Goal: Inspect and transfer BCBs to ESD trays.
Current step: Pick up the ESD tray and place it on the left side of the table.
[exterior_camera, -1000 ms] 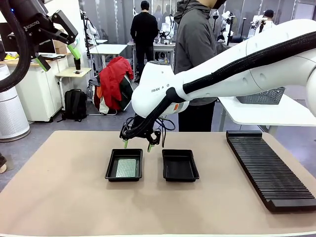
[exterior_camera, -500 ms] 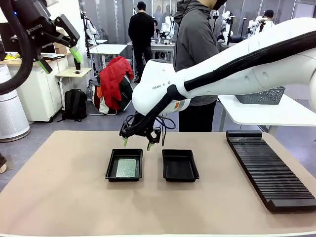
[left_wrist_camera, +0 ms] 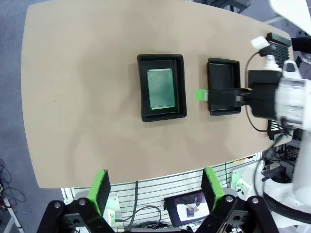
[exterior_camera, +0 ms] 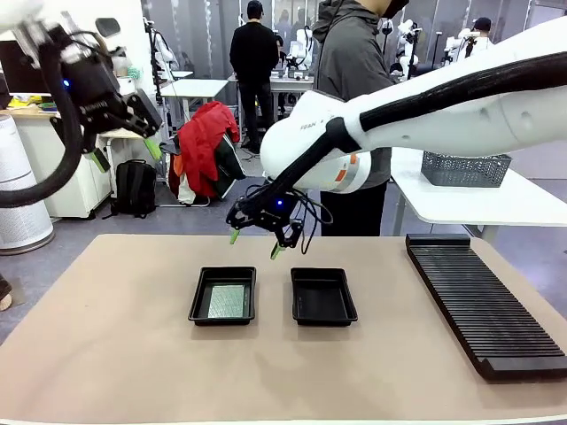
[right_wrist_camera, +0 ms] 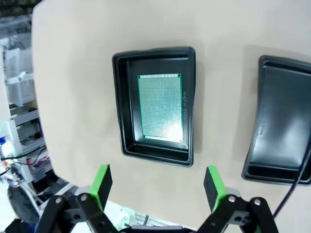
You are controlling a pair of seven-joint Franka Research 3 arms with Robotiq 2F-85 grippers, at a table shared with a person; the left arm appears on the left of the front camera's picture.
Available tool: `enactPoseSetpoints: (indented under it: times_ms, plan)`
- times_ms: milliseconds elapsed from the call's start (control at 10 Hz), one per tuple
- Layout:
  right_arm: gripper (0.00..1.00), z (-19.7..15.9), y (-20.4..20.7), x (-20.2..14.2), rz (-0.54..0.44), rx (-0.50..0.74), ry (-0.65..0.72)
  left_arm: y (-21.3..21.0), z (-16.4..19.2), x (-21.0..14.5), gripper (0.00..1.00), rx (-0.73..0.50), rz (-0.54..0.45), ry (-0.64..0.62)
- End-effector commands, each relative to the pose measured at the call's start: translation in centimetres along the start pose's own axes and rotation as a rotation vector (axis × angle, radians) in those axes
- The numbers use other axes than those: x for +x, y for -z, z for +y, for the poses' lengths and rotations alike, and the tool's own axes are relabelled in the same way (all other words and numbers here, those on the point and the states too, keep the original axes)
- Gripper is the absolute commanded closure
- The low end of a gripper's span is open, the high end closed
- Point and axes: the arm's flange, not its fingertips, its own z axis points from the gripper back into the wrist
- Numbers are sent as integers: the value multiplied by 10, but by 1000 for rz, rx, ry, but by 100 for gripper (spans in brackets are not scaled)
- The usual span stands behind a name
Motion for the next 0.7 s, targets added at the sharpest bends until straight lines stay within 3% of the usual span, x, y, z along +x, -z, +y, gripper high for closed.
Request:
enactPoseSetpoints:
  times_ms: [0, 600]
  plan:
    - [0, -25, -12, -12, 8, 95, -10, 28, -3, 4, 0, 19, 3, -22]
    - [0, -60, -36, -13, 51, 245, -22, 119, -9, 30, 0, 73, 39, -63]
